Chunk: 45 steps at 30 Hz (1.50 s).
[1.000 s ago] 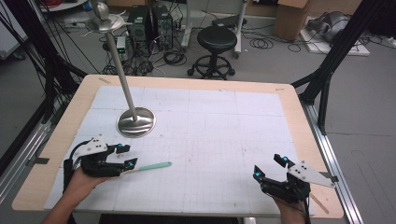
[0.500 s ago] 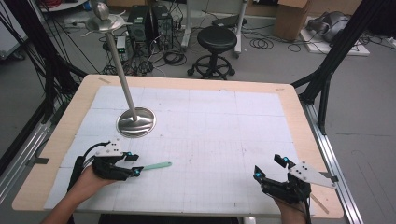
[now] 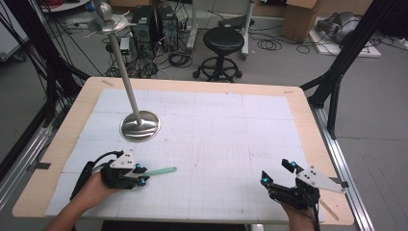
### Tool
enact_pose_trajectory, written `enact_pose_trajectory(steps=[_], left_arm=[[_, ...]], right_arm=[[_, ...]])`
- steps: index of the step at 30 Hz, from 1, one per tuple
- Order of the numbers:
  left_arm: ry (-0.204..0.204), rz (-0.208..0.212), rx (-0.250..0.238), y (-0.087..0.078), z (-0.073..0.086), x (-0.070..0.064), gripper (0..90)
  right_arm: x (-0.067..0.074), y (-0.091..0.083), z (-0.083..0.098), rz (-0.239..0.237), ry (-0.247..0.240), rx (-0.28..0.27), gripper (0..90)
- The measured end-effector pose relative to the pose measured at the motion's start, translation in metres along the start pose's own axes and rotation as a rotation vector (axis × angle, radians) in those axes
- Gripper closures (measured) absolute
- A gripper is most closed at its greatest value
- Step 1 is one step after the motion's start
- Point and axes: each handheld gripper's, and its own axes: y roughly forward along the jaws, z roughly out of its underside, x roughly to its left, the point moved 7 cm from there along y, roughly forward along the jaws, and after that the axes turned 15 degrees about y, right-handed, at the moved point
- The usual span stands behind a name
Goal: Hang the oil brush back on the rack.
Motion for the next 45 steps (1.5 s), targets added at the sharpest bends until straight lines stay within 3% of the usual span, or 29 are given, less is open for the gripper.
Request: enact_pose_trajectory(steps=[5, 7, 15, 20, 25, 31, 38, 45], left_arm=[[-0.017, 0.017, 0.005, 0.001, -0.001, 0.000, 74.2], [-0.018, 0.005, 0.010, 0.001, -0.002, -0.001, 78.3], [-0.030, -0.007, 0.012, 0.001, -0.002, -0.002, 79.5], [-0.093, -0.016, -0.027, 0.000, -0.001, -0.002, 81.4], [-0.121, -0.023, -0.056, -0.003, -0.002, -0.001, 81.5], [-0.170, -0.046, -0.133, -0.015, -0.006, 0.004, 81.4], [-0.239, -0.101, -0.273, -0.036, -0.015, 0.009, 81.4], [-0.263, -0.125, -0.400, -0.053, -0.026, 0.007, 81.4]], right_arm=[[0.001, -0.002, -0.002, -0.003, 0.001, -0.007, 16.2], [0.001, -0.003, -0.002, -0.002, -0.001, -0.010, 16.1], [0.000, -0.001, -0.002, -0.004, 0.000, -0.005, 16.2], [-0.001, -0.001, -0.001, -0.004, 0.004, -0.006, 16.2], [-0.001, 0.000, 0.000, -0.004, 0.011, 0.000, 16.2], [0.001, 0.001, 0.000, -0.005, 0.010, 0.003, 16.2], [0.003, 0.001, 0.000, -0.022, 0.009, -0.002, 16.1], [0.011, 0.005, -0.001, -0.068, 0.011, -0.007, 16.1]])
